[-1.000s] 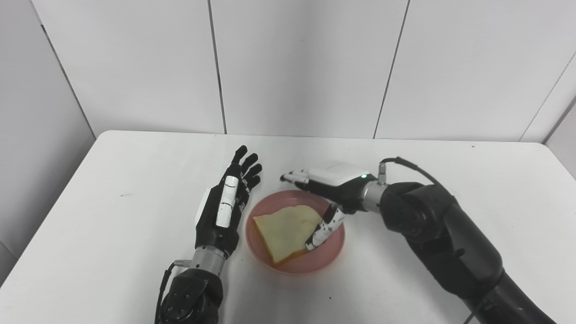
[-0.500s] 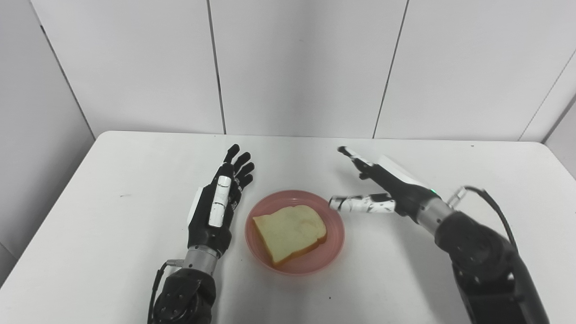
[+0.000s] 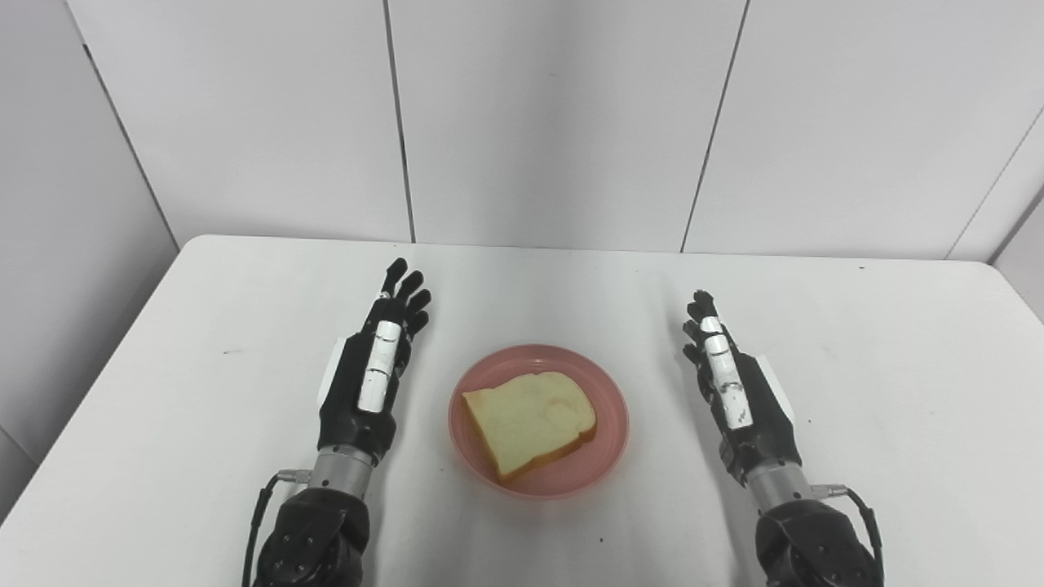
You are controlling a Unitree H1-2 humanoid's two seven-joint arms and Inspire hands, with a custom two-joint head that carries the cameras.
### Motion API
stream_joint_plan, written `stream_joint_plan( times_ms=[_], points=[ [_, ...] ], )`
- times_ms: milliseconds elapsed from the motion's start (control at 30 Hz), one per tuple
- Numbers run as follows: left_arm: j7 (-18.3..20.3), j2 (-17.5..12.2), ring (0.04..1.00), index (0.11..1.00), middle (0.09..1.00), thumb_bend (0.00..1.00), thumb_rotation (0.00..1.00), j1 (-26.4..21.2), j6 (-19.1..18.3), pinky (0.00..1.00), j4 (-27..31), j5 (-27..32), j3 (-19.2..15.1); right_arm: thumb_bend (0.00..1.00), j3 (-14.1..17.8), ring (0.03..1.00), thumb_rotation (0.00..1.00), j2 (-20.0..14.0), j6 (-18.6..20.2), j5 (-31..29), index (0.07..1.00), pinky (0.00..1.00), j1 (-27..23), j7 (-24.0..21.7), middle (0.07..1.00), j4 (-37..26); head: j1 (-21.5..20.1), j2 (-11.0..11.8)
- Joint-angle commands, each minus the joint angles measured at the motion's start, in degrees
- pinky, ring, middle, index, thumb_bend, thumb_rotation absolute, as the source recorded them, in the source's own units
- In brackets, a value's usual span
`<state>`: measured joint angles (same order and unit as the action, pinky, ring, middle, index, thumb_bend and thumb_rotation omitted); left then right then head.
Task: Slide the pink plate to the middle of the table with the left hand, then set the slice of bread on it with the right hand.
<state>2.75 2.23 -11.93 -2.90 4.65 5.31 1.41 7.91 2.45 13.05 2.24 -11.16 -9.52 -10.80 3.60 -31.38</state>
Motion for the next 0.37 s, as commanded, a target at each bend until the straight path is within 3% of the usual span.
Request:
stream_joint_plan(
  times_ms=[0, 333],
  points=[
    [0.4, -0.3, 0.953, 0.970, 0.974, 0.83, 0.89, -0.9, 2.0, 0.96, 0.8, -0.4, 0.1, 0.47, -1.0, 1.000, 1.00, 0.5, -3.9, -1.5, 1.000, 1.00, -0.5, 1.1, 1.000, -2.5, 0.1, 0.1],
    [0.0, -0.3, 0.945, 0.964, 0.966, 0.81, 0.89, -0.8, 1.9, 0.94, -0.1, -1.1, 0.1, 0.41, -3.3, 1.000, 1.00, 0.6, -4.1, -4.1, 1.000, 1.00, 2.1, 3.8, 1.000, -3.5, -0.1, 0.6]
  ],
)
